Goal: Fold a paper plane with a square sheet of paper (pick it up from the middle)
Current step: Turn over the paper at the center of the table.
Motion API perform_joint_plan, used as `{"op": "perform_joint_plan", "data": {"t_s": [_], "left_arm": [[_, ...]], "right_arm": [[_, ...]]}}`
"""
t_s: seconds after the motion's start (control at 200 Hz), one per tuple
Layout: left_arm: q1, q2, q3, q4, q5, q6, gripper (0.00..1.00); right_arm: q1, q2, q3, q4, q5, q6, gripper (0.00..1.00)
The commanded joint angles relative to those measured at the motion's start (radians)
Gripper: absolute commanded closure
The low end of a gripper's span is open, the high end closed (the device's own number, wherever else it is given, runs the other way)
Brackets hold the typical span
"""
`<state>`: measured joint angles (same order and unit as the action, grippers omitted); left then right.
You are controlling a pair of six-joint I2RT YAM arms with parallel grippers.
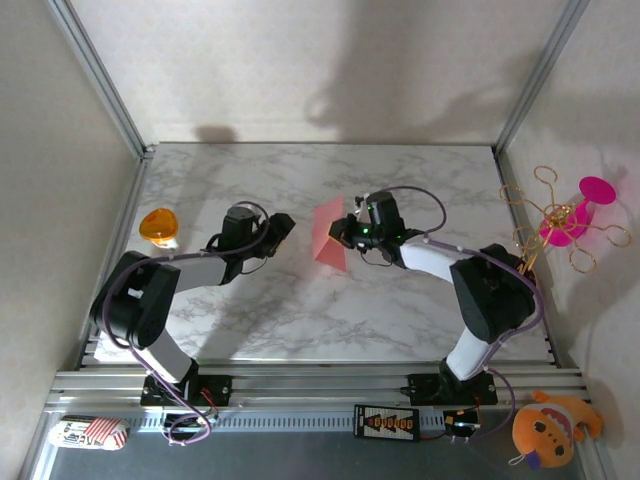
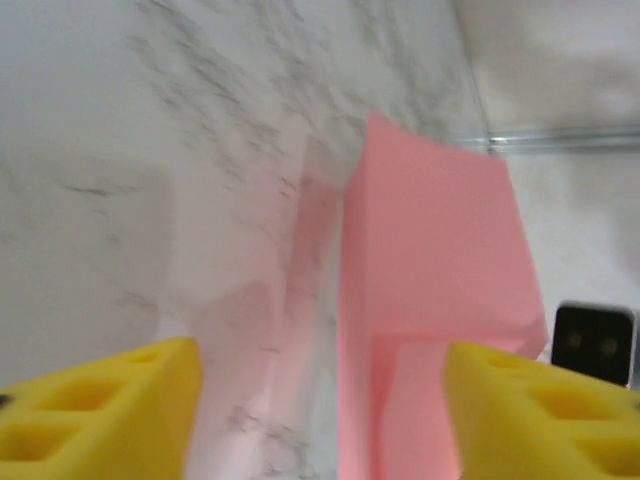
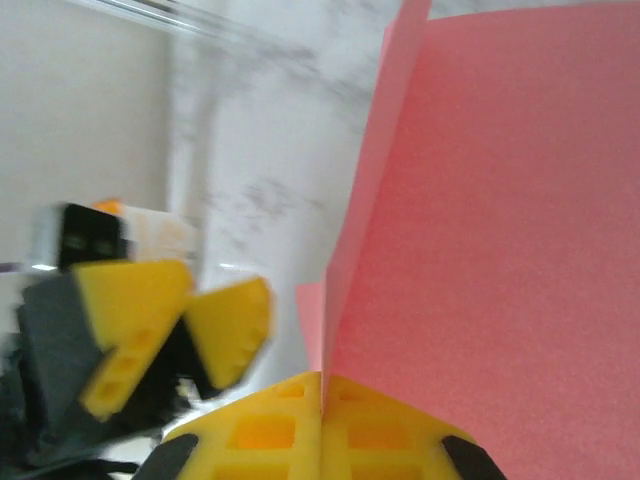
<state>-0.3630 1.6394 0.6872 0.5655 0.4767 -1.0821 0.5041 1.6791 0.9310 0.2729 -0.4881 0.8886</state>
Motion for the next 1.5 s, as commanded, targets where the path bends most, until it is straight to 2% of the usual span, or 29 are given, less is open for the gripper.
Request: {"op": "perform_joint_plan", "data": {"t_s": [0.0, 0.11, 0.2, 0.31, 0.471, 0.661, 0.871, 1.107, 1.227, 1.307, 1.417, 1.497], "left_arm": [[-0.011, -0.043, -0.063, 0.298, 0.137, -0.097, 0.22], [-0.033, -0.046, -0.104, 0.498, 0.181, -0.16, 0.1], [-0.058, -0.047, -0.102, 0.565, 0.197, -0.168, 0.04], [-0.087, -0.042, -0.073, 0.544, 0.198, -0.137, 0.01], [-0.115, -0.025, -0.012, 0.427, 0.2, -0.085, 0.03], [-0.125, -0.029, 0.008, 0.428, 0.211, -0.077, 0.14], [-0.125, -0.039, 0.012, 0.396, 0.196, -0.054, 0.35], [-0.12, -0.039, 0.008, 0.372, 0.171, -0.043, 0.54], [-0.118, -0.042, 0.0, 0.385, 0.168, -0.038, 0.67], [-0.114, -0.05, -0.009, 0.39, 0.157, -0.034, 0.75], [-0.103, -0.063, -0.018, 0.359, 0.136, -0.013, 0.84], [-0.096, -0.08, -0.006, 0.264, 0.117, 0.032, 0.9]], "right_arm": [[-0.029, -0.038, 0.017, 0.092, -0.103, -0.017, 0.97], [-0.039, -0.052, 0.024, 0.138, -0.154, 0.001, 0.97], [-0.044, -0.053, 0.03, 0.151, -0.182, 0.013, 0.96], [-0.047, -0.056, 0.026, 0.18, -0.212, 0.035, 0.96], [-0.049, -0.061, 0.014, 0.228, -0.249, 0.072, 0.96], [-0.055, -0.055, 0.007, 0.254, -0.269, 0.091, 0.96], [-0.062, -0.052, -0.001, 0.273, -0.279, 0.107, 0.95], [-0.068, -0.06, -0.01, 0.262, -0.279, 0.099, 0.93], [-0.071, -0.061, -0.011, 0.252, -0.277, 0.096, 0.87], [-0.077, -0.067, -0.008, 0.218, -0.261, 0.085, 0.79], [-0.092, -0.113, -0.011, 0.098, -0.137, 0.01, 0.67], [-0.102, -0.159, -0.003, -0.019, 0.001, -0.066, 0.59]]}}
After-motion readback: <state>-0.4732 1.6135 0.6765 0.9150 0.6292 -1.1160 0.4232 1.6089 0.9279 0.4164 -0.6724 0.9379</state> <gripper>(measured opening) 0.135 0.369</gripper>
